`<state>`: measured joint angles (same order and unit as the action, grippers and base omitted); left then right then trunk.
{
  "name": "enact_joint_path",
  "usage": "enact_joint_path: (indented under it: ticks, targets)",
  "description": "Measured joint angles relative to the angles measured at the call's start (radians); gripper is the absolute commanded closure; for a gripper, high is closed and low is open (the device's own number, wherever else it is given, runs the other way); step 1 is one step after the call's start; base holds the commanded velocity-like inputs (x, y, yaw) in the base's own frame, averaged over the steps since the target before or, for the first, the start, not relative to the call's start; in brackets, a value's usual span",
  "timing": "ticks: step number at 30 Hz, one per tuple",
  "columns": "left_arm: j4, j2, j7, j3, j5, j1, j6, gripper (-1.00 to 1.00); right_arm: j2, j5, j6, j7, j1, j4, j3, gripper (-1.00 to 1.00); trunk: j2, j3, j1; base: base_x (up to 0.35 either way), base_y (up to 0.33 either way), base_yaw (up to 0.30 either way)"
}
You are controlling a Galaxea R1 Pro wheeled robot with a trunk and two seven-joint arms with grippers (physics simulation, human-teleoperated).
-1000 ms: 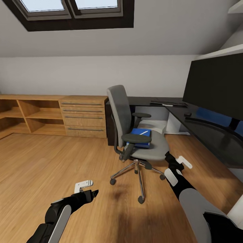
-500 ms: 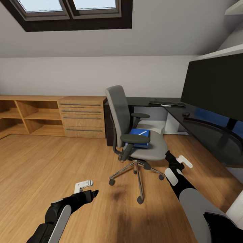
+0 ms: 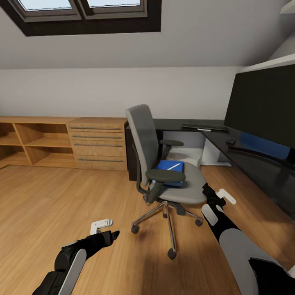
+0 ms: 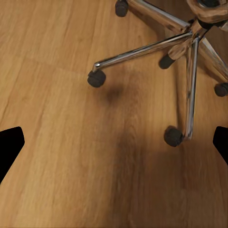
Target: In the bedroom, organize the workspace by keeping the computer under the desk, ensuring the monitor is on the desk, placing the keyboard on the desk next to the monitor, placing the mouse on the desk next to the keyboard, moving the folder from the swivel chair onto the desk next to the mouse, stacking the notebook on top of the folder with the pen on top of the notebook, and positioning the swivel chair next to the desk.
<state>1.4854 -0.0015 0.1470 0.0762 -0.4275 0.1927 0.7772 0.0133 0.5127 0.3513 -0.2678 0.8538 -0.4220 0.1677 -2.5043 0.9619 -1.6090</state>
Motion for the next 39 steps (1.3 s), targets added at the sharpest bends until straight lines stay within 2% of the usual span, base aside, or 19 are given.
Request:
enact_joint_path:
  ticks: [21,31,39]
  targets:
    - [0.000,0.000,0.000,0.000,-0.001,0.000,0.000,-1.00,0.008,0.002,0.001,0.000,0.000,-0.001,0.000,-1.00,0.000,0.000,0.000,0.015,0.000,0.000]
    - [0.000,0.000,0.000,0.000,-0.001,0.000,0.000,-1.00,0.009,0.003,-0.001,0.001,0.000,0.001,0.001,-1.00,0.000,0.000,0.000,0.189,0.000,0.000]
    - [0.000,0.000,0.000,0.000,-0.001,0.000,0.000,-1.00,0.012,0.008,-0.007,0.000,0.000,0.001,0.002,-1.00,0.000,0.000,0.000,0.061,0.000,0.000]
